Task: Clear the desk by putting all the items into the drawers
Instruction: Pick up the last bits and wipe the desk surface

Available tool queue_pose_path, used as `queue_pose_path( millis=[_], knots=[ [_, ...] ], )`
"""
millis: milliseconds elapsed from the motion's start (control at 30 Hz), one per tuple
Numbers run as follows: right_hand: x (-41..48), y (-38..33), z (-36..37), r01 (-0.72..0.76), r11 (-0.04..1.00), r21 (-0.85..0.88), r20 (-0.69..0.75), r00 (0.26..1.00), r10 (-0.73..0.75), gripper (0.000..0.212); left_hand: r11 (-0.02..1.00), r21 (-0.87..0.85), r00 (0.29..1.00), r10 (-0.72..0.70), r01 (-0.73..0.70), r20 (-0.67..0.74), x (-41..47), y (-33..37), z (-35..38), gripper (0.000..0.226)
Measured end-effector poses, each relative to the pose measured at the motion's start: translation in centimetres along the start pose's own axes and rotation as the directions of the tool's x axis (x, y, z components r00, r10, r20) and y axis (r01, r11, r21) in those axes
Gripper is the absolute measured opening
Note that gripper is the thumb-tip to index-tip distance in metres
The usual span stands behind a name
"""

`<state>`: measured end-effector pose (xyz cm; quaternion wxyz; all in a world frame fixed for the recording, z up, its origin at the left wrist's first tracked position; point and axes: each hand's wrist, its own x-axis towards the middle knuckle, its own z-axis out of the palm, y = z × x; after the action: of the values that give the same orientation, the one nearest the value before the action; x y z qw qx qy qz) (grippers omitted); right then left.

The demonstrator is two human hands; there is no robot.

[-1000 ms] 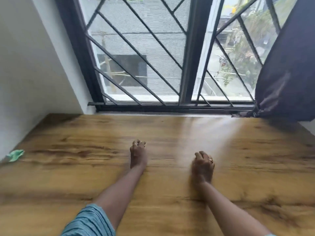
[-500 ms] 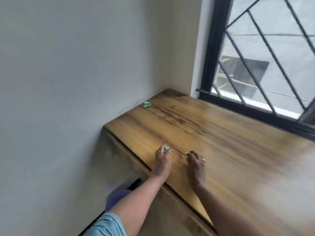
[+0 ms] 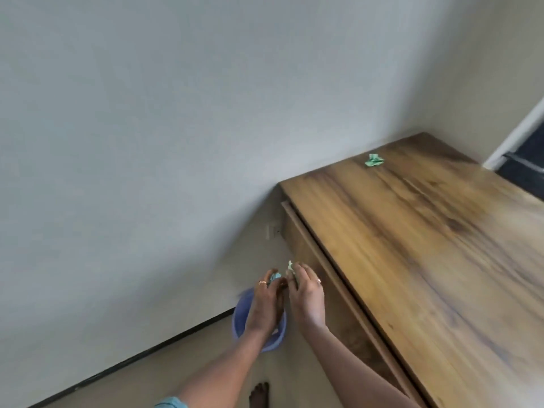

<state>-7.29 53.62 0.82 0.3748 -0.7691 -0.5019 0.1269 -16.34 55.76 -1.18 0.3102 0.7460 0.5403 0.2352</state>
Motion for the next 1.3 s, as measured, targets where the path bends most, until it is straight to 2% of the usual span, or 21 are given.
queue_pose_path(
  millis=[100,133,200,267,400,533,667,867,967,1033,1100,1167,1267,1300],
  knots=[
    [-0.4,1.0,4.3,-0.125,0.992,0.003,0.179,0.976,0.123,0.019,0.977,0.023,0.974,-0.213,0.212,0.077,1.2,-4.3,0.5,0.017],
    [-0.6,1.3,5.1,-0.198,0.980,0.000,0.226,0.955,0.193,0.021,0.944,-0.076,0.942,-0.311,0.322,0.127,1.3,-5.9,1.2,0.021],
    [-0.9,2.8,7.5,-0.343,0.938,-0.043,0.316,0.886,0.339,0.020,0.894,-0.060,0.888,-0.430,0.444,0.164,1.2,-8.9,2.7,0.030],
    [-1.3,4.7,10.0,-0.466,0.880,-0.094,0.385,0.798,0.464,0.021,0.845,-0.098,0.846,-0.505,0.525,0.174,1.1,-11.4,4.6,0.027],
    [-2.4,8.7,14.9,-0.514,0.820,-0.253,0.425,0.702,0.572,0.020,0.761,-0.120,0.765,-0.605,0.637,0.221,0.9,-15.1,8.2,0.033],
    [-2.3,12.3,19.7,-0.489,0.815,-0.310,0.469,0.667,0.579,0.022,0.710,-0.113,0.713,-0.662,0.695,0.229,1.7,-19.9,12.0,0.035],
    [-2.2,16.6,25.7,-0.497,0.795,-0.348,0.469,0.642,0.607,0.021,0.691,-0.124,0.698,-0.678,0.712,0.232,3.1,-25.6,16.9,0.036],
    [-2.9,20.2,31.7,-0.442,0.832,-0.334,0.504,0.662,0.554,0.028,0.641,-0.185,0.665,-0.698,0.745,0.266,3.6,-29.7,19.6,0.047],
    [-3.9,19.5,30.6,-0.520,0.790,-0.326,0.454,0.646,0.613,0.036,0.657,-0.171,0.676,-0.685,0.734,0.273,1.4,-29.2,18.4,0.061],
    [-4.7,18.4,28.9,-0.532,0.783,-0.323,0.460,0.635,0.621,0.035,0.629,-0.190,0.657,-0.708,0.753,0.258,0.1,-28.2,17.5,0.072],
    [-5.0,16.9,27.0,-0.524,0.791,-0.316,0.463,0.642,0.611,0.033,0.613,-0.226,0.653,-0.725,0.757,0.219,-0.4,-26.1,16.2,0.062],
    [-4.8,15.2,25.1,-0.544,0.793,-0.275,0.455,0.653,0.606,0.025,0.613,-0.246,0.657,-0.731,0.751,0.186,-0.1,-23.7,14.5,0.037],
    [-3.9,11.9,22.0,-0.489,0.839,-0.238,0.481,0.691,0.539,0.020,0.655,-0.229,0.691,-0.703,0.721,0.168,0.7,-20.6,12.5,0.038],
    [-3.2,10.8,21.0,-0.437,0.874,-0.211,0.471,0.738,0.483,0.025,0.679,-0.234,0.716,-0.682,0.695,0.147,1.3,-19.3,11.4,0.038]
  ],
)
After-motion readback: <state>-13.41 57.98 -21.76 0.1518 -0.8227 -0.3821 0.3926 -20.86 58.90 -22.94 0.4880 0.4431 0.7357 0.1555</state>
